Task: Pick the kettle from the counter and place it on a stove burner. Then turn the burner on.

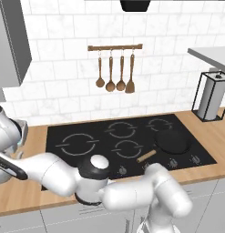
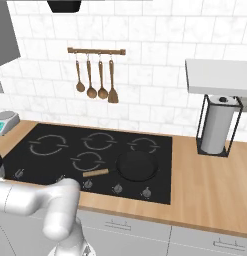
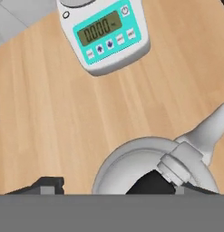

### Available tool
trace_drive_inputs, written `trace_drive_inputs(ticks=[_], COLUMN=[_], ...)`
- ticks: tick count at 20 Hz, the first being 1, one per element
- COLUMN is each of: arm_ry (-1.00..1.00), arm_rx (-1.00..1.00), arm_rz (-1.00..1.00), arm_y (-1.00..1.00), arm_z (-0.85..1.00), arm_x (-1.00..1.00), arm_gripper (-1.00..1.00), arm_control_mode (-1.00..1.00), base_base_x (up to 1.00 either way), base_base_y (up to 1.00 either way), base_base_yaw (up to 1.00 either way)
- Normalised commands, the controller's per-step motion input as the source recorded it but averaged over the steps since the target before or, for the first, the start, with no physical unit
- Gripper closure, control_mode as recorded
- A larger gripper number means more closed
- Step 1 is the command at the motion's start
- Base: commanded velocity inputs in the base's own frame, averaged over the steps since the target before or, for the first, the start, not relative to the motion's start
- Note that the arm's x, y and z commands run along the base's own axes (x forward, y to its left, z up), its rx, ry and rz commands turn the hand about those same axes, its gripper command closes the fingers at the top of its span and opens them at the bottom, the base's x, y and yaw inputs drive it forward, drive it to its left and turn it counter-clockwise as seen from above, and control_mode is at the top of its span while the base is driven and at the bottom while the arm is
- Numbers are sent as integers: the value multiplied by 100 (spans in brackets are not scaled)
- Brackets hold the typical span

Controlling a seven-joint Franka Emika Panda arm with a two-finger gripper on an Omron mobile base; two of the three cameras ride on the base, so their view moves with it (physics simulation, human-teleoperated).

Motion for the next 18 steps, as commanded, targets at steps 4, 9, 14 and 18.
trace_drive_inputs(ticks=[4, 9, 14, 18], arm_ry=[0, -8, -41, -62], arm_rx=[0, -2, -4, -6], arm_rz=[-3, -13, -24, -27], arm_y=[0, -33, -84, -99], arm_z=[0, -3, 0, 2], arm_x=[3, -28, -64, -60], arm_gripper=[100, 100, 100, 100], arm_control_mode=[-100, -100, -100, -100], base_base_x=[0, 0, 0, 0], base_base_y=[0, 0, 0, 0], base_base_yaw=[0, 0, 0, 0])
